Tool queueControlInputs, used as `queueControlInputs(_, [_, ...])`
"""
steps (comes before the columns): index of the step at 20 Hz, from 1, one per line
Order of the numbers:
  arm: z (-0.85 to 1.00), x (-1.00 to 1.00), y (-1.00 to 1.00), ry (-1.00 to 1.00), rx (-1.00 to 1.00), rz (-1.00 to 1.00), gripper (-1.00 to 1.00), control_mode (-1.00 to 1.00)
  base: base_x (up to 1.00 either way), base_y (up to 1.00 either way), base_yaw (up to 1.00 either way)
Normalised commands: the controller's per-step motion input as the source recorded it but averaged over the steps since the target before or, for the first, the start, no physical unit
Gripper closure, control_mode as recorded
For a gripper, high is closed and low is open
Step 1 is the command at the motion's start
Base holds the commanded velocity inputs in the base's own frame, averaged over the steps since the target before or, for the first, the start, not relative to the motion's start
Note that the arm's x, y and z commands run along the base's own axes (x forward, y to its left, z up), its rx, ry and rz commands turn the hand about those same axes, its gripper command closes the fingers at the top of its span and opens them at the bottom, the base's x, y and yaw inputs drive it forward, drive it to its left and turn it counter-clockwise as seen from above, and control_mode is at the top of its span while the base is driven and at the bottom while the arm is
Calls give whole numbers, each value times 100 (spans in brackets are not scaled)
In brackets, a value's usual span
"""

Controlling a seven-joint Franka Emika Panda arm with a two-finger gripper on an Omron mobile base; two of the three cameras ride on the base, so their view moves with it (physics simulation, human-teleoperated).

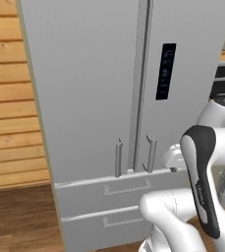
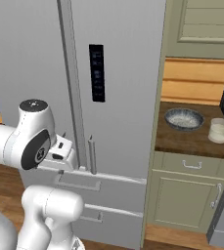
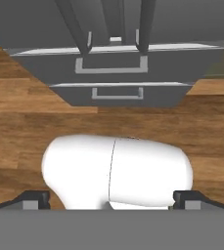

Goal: Grab a lemon wedge from the fridge and one ice cube from the ice bowl, and put them in the glass of lemonade.

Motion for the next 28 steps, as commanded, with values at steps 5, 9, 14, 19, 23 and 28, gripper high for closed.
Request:
queueControlInputs(5, [0, 0, 0, 0, 0, 0, -100, 100, -59, 0, 0])
queueControlInputs(9, [0, 0, 0, 0, 0, 0, -100, 100, -42, 0, 0])
queueControlInputs(14, [0, 0, 0, 0, 0, 0, -100, 100, -2, 0, 0])
queueControlInputs(19, [0, 0, 0, 0, 0, 0, -100, 100, 0, 0, 0])
queueControlInputs(23, [44, 0, 0, -10, -4, 0, -100, -100, 0, 0, 0])
queueControlInputs(28, [94, 10, 0, -10, -13, 0, -100, -100, 0, 0, 0])
